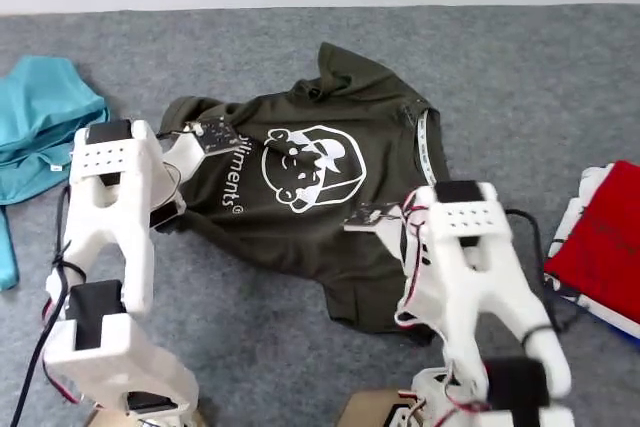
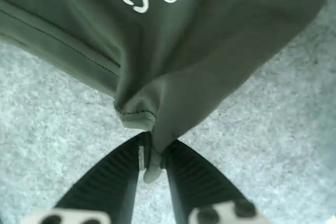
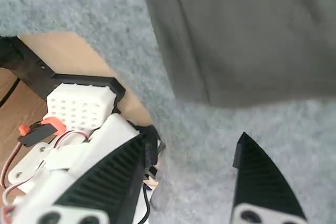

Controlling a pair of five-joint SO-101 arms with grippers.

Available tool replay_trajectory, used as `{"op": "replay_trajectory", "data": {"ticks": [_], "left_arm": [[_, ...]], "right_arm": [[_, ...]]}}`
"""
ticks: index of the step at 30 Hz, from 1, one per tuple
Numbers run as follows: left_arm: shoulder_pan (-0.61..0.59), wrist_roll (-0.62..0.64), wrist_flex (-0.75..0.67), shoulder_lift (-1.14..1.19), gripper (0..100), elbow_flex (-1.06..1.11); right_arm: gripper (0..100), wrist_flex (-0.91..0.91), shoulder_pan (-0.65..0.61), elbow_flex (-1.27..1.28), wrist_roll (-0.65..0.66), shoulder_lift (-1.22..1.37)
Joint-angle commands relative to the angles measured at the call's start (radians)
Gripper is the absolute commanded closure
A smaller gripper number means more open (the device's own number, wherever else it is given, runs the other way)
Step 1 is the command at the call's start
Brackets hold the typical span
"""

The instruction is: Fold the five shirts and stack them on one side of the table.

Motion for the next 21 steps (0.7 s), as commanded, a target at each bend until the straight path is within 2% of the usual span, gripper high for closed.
{"op": "replay_trajectory", "data": {"ticks": [1,11,21], "left_arm": [[0.008,0.012,-0.020,-0.009,100,-0.028],[0.009,0.012,-0.066,-0.009,100,-0.027],[0.012,0.009,-0.077,-0.009,100,-0.030]], "right_arm": [[75.3,-0.064,-0.035,-0.005,0.008,0.082],[75.1,-0.085,-0.203,-0.009,-0.035,0.140],[75.2,-0.189,-0.211,-0.005,-0.058,0.214]]}}
